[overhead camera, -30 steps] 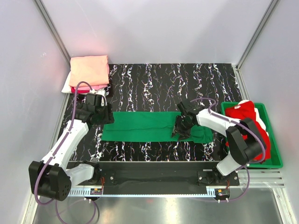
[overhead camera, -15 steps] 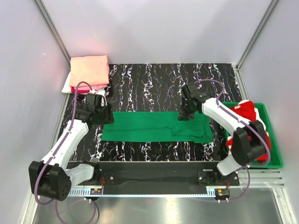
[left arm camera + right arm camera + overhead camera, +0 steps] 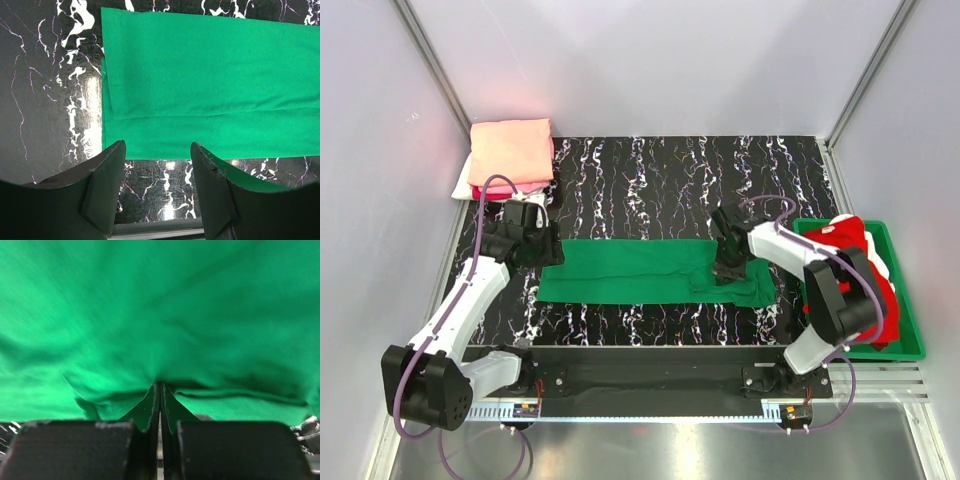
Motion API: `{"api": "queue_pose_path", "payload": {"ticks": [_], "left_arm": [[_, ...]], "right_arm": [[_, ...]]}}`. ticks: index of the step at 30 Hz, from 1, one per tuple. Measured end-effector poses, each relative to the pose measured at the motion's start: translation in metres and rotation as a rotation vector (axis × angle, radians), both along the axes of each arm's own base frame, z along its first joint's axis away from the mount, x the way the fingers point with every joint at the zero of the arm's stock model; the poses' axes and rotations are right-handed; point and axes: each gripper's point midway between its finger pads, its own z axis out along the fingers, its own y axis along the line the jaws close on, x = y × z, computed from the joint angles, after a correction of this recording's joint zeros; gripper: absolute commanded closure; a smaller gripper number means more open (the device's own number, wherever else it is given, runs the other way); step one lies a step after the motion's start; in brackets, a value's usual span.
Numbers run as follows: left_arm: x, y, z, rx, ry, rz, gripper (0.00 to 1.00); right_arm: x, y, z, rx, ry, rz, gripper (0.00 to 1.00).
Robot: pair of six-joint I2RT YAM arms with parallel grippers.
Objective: Fold and stack the t-shirts
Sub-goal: Fold the tshirt
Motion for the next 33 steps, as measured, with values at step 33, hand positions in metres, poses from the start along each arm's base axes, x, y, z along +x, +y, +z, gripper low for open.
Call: {"api": "queue_pose_path", "payload": {"ticks": [33], "left_arm": [[0.044,-0.038,-0.114,0.082,0.432,-0.005,0.34]], "right_arm": [[0.066,-0.023,-0.014,0.068,0.127,-0.142,0.74]]}}
